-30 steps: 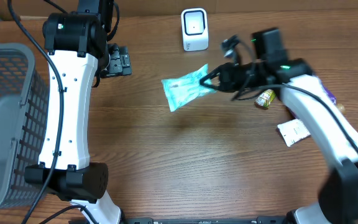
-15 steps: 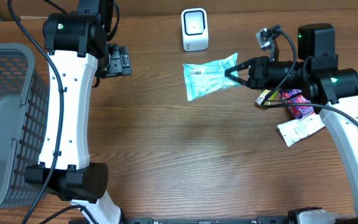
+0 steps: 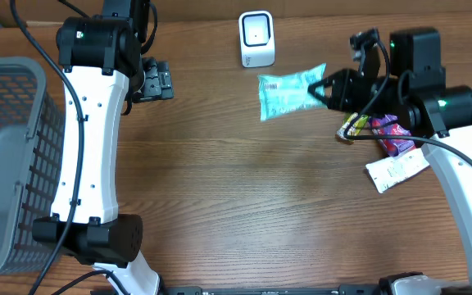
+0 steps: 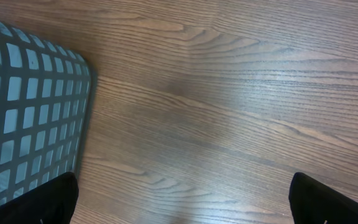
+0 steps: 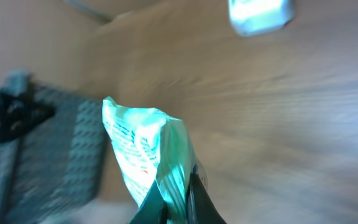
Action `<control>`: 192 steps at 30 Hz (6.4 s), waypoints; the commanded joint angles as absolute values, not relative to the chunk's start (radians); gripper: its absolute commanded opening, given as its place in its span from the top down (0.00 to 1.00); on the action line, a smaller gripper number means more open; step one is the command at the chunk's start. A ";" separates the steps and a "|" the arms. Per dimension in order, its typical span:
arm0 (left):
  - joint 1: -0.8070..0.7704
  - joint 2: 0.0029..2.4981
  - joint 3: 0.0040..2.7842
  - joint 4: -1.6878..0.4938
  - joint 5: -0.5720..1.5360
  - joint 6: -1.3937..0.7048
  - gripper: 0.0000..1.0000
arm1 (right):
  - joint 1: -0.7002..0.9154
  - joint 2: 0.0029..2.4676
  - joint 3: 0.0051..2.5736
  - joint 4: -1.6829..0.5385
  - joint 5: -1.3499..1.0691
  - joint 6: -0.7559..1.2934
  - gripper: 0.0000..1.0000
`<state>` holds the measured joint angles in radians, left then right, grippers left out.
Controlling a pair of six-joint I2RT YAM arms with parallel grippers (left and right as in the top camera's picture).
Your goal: Scan the item barcode
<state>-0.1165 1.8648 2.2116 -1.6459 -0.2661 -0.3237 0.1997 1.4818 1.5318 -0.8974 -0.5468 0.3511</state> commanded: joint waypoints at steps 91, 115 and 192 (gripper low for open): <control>-0.118 1.874 2.209 -1.645 -0.269 -0.340 0.00 | 0.618 2.123 1.825 0.068 0.792 -0.924 0.96; -0.118 1.874 2.209 -1.645 -0.269 -0.340 0.00 | 0.185 1.631 1.639 -1.282 0.185 0.522 0.96; -0.118 1.874 2.209 -1.645 -0.269 -0.340 0.01 | 0.067 0.564 1.138 -0.841 -0.031 0.168 0.00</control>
<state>-0.1165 1.8648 2.2116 -1.6459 -0.2661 -0.3237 0.0853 0.6209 1.2667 -0.9112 0.0032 0.2474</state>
